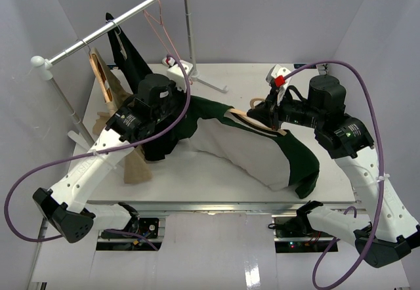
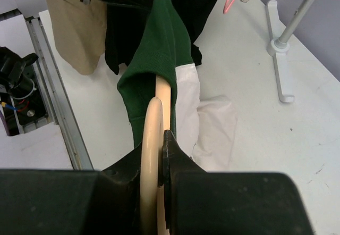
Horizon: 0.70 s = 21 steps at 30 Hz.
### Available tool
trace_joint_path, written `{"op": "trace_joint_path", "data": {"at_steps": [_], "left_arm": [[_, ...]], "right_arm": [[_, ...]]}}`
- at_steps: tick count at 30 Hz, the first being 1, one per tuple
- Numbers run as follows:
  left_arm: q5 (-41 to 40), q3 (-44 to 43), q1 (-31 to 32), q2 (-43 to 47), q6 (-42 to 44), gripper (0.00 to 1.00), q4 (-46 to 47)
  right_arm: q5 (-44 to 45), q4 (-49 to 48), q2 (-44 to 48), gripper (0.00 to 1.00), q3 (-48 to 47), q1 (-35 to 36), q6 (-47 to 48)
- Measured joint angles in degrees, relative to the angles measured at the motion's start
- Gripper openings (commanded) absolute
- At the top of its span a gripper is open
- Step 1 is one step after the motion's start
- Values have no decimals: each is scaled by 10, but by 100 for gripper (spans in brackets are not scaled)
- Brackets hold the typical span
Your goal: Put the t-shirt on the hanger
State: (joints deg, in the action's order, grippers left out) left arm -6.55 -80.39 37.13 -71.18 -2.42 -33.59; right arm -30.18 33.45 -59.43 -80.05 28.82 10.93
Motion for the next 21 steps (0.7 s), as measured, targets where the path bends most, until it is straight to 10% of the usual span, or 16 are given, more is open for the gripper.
{"op": "trace_joint_path", "data": {"at_steps": [8, 21], "left_arm": [[22, -48, -7, -39, -4, 46, -27], [201, -163, -11, -41, 108, 57, -63]], "right_arm": [[-18, 4, -10, 8, -1, -2, 5], [-36, 7, -63, 8, -59, -2, -6]]}}
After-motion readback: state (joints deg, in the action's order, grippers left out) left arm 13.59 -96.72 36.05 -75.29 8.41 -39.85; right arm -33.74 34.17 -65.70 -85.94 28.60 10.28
